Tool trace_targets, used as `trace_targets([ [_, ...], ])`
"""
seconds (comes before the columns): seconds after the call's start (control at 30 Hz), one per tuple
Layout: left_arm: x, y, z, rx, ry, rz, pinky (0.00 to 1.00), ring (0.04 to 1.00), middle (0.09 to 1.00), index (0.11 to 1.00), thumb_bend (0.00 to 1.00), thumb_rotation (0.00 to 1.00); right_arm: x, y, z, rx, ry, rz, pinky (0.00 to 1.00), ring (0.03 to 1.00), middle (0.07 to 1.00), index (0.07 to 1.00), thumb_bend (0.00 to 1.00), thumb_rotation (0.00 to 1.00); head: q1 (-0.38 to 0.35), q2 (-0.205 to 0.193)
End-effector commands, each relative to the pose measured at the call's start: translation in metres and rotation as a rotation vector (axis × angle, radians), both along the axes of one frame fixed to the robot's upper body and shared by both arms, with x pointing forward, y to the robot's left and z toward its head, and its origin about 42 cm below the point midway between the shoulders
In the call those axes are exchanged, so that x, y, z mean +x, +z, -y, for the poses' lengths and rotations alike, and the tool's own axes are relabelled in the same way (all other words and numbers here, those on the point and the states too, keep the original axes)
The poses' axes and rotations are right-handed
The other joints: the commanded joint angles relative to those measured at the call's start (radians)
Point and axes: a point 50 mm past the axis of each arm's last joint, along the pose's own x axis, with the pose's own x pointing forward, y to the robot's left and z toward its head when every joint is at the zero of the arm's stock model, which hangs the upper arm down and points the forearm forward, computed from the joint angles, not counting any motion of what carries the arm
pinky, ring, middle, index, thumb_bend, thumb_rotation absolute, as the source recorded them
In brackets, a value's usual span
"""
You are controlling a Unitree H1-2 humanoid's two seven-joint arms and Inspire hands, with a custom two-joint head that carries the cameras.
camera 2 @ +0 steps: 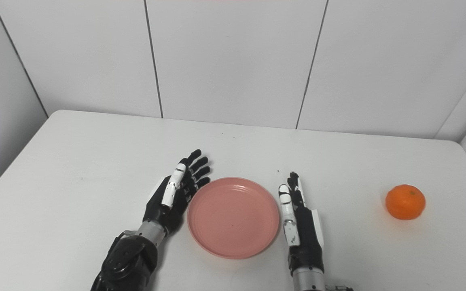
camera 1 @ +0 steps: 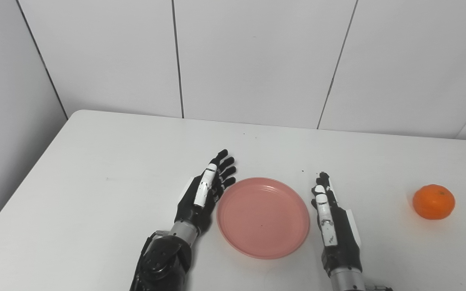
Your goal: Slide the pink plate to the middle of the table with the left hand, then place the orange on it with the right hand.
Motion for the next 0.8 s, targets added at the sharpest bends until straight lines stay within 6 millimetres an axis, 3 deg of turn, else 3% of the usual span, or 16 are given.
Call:
trace_targets([
  [0.0, -0.009, -0.018, -0.01, 0.015, 0.021, -0.057, 0.92, 0.929, 0.94, 0.931, 0.38, 1.0, 0.005, 0.024, -0.004, -0.013, -0.008, 0.078, 1.0, 0.969, 0.978, 0.977, 0.37, 1.0, -0.029, -0.008],
  [0.2, -0.01, -0.019, -0.019, 0.022, 0.03, -0.041, 0.92, 0.922, 0.934, 0.924, 0.37, 1.0, 0.009, 0.038, -0.002, -0.085, -0.038, 0.131, 0.97, 0.966, 0.978, 0.971, 0.38, 1.0, -0.107, -0.024],
  [0.4, -0.01, -0.023, -0.026, 0.01, 0.028, -0.035, 0.92, 0.921, 0.931, 0.922, 0.37, 1.0, 0.015, 0.063, 0.014, -0.21, -0.091, 0.222, 0.9, 0.931, 0.952, 0.946, 0.41, 1.0, -0.174, -0.041],
  [0.57, -0.011, -0.025, -0.034, -0.005, 0.035, -0.039, 0.93, 0.925, 0.934, 0.921, 0.37, 1.0, 0.016, 0.075, 0.025, -0.313, -0.116, 0.278, 0.88, 0.904, 0.923, 0.916, 0.45, 1.0, -0.26, -0.072],
  [0.63, -0.011, -0.027, -0.038, -0.021, 0.037, -0.046, 0.94, 0.936, 0.942, 0.93, 0.36, 1.0, 0.016, 0.08, 0.031, -0.381, -0.134, 0.303, 0.85, 0.892, 0.915, 0.912, 0.42, 1.0, -0.288, -0.083],
  [0.77, -0.01, -0.032, -0.046, -0.041, 0.031, -0.05, 0.95, 0.936, 0.946, 0.937, 0.34, 1.0, 0.016, 0.089, 0.039, -0.494, -0.198, 0.333, 0.83, 0.89, 0.914, 0.91, 0.47, 1.0, -0.337, -0.11],
])
